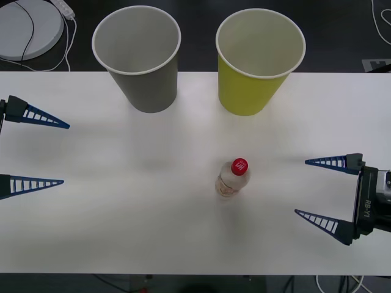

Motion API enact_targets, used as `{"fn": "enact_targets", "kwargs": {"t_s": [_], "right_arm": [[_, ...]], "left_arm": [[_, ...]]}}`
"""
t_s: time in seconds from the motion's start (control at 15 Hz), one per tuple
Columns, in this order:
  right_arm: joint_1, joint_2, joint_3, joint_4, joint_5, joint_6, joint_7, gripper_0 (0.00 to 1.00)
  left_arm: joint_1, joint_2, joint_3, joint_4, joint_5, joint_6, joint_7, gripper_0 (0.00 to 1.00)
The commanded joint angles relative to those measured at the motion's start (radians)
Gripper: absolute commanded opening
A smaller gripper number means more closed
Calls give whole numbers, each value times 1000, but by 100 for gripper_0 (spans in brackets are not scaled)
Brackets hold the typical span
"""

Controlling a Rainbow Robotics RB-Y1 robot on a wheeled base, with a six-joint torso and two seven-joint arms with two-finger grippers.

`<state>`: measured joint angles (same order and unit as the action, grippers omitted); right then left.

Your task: Put the can into the green bin and the plastic bottle into the gray bin

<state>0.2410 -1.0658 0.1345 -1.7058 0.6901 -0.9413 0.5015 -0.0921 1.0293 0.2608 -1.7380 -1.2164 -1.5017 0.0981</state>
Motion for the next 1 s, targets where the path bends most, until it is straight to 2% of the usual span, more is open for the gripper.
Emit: {"fn": "enact_targets", "kwargs": {"t_s": [0.07, 0.4, 1.0], "right_arm": [[-54, 50, 74, 72, -1, -1, 19, 100], [-141, 136, 142, 173, 0, -17, 45, 100], [-226, 230, 234, 181, 8, 68, 68, 100]], "left_arm": [[0, 0, 0, 0, 0, 0, 0, 100], [0, 0, 0, 0, 0, 0, 0, 100], [0, 0, 0, 0, 0, 0, 0, 100]]}}
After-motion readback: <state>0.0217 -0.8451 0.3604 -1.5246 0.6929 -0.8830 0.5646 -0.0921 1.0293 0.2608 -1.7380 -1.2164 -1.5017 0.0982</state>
